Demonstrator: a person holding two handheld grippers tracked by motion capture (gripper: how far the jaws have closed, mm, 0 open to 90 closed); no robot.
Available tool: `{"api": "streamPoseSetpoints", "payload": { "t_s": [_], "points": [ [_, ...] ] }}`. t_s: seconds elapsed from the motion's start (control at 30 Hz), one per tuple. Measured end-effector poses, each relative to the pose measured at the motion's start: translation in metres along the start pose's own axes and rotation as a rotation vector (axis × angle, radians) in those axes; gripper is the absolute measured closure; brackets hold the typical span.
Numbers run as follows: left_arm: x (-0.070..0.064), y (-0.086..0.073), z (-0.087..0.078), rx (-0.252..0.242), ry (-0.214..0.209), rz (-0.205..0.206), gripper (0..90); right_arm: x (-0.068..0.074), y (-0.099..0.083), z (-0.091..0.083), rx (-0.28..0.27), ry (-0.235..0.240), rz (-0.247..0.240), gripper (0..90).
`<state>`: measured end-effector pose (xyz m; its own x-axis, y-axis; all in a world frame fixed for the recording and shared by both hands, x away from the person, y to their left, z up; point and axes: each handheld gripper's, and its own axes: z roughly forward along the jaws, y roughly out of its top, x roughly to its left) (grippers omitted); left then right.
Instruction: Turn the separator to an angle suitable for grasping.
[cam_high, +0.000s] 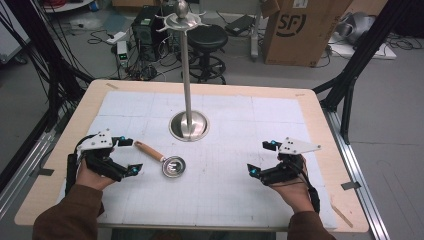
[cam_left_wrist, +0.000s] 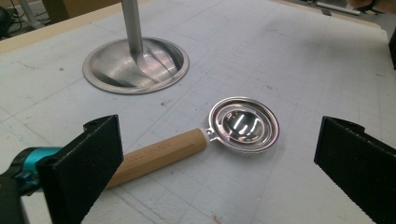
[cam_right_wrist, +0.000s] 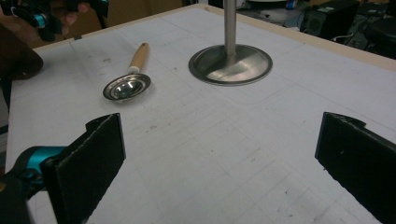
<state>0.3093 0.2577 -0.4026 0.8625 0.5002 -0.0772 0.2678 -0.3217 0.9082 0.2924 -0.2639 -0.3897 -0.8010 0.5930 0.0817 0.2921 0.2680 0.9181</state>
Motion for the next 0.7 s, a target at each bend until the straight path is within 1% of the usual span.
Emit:
{"api": "streamPoseSetpoints", "payload": {
  "t_s": [0.1,0.17,0.3,0.4,0.63,0.7],
  "points": [
    [-0.0008,-0.0005,0.0017,0.011,-0.006,0.002,1.7,0.0000,-0.0016,0.0000,0.002,0.002,0.001,0.3],
    [-0.0018,-0.0007,0.0033,0.021,-0.006,0.008,1.7,0.0006,-0.0021,0.0008,0.017,-0.002,-0.001,0.3],
    [-0.0020,-0.0006,0.0039,0.026,-0.006,0.013,1.7,0.0033,-0.0018,0.0016,0.023,-0.001,-0.014,0.3],
    [-0.0012,-0.0004,0.0035,0.021,-0.007,0.008,1.7,0.0040,-0.0027,0.0041,0.039,0.002,-0.012,0.3],
    [-0.0016,0.0010,0.0038,0.022,-0.005,0.012,1.7,0.0029,-0.0040,0.0055,0.047,0.010,-0.011,0.3],
    [-0.0020,0.0003,0.0058,0.034,-0.005,0.013,1.7,0.0028,-0.0042,0.0057,0.048,0.010,-0.011,0.3]
  ]
}}
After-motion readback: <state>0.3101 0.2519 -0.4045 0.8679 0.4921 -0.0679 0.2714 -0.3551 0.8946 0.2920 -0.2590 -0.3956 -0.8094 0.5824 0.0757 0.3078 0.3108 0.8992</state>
